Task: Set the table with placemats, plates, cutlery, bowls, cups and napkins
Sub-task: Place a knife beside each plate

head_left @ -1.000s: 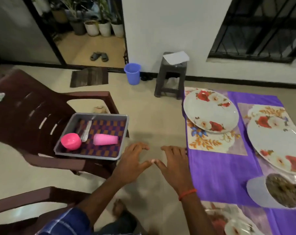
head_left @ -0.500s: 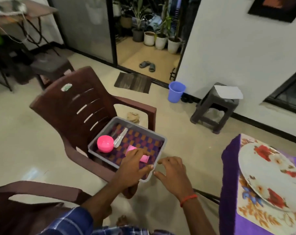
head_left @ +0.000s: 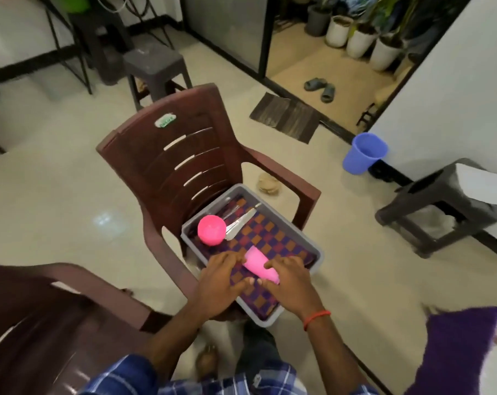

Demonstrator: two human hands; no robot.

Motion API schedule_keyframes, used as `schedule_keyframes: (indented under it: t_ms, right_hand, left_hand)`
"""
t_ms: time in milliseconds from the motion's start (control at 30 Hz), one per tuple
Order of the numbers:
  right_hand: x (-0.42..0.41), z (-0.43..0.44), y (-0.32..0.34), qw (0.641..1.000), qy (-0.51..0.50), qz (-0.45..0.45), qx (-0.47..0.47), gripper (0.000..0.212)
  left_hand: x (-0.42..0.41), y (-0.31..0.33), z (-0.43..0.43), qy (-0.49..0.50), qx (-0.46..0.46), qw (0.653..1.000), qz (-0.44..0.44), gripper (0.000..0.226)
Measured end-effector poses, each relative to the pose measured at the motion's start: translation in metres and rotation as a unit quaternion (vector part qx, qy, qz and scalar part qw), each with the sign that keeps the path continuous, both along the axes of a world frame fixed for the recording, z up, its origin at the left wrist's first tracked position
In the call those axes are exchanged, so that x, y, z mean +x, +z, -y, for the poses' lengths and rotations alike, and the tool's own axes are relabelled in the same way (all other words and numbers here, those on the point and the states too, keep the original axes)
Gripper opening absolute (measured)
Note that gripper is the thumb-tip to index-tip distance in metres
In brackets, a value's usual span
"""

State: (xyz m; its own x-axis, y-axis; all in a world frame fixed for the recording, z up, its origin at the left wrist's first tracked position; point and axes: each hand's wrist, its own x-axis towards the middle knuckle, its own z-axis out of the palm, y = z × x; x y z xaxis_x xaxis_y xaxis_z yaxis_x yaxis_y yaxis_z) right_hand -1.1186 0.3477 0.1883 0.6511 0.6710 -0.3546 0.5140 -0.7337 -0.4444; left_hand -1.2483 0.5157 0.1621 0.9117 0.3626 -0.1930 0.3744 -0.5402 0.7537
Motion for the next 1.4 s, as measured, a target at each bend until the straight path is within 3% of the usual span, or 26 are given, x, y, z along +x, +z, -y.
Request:
schedule_keyframes:
  t_ms: [267,467,667,933,1100,1200,1300,1400]
  right_hand:
    - [0.088,-0.051,-0.055,0.995,0.08,-0.06,-0.013,0.052]
    - [0.133,-0.087,-0.105,0.99,0.093,-0.109,-0.018,0.041]
    - [0.164,-0.126,-0.179,0.984,0.101,-0.133,-0.062,0.047]
    - [0.192,-0.197,-0.267,0.973,0.205,-0.044,-0.098,0.051]
    - [0.205,-0.218,-0.316,0.947,0.292,0.024,-0.131,0.062]
    - [0.205,-0.209,-0.339,0.93,0.339,0.063,-0.13,0.065]
    - [0.206,-0.192,-0.344,0.922,0.351,0.129,-0.097,0.061]
    - [0.208,-0.182,-0.344,0.907,0.379,0.169,-0.067,0.037]
  left_hand:
    - [0.061,-0.024,-0.022,0.032,0.074,0.995,-0.055,0.049]
    - [0.093,-0.059,-0.033,0.059,0.067,0.988,-0.123,0.055]
    - [0.106,-0.099,-0.047,0.091,0.062,0.981,-0.162,0.062]
    - [0.123,-0.146,-0.07,0.111,0.04,0.976,-0.183,0.069]
    - [0.126,-0.166,-0.083,0.132,0.022,0.974,-0.18,0.069]
    - [0.121,-0.177,-0.089,0.151,0.003,0.975,-0.16,0.057]
    - [0.115,-0.183,-0.091,0.156,0.009,0.975,-0.161,0.054]
    - [0.112,-0.183,-0.089,0.16,0.009,0.974,-0.158,0.054]
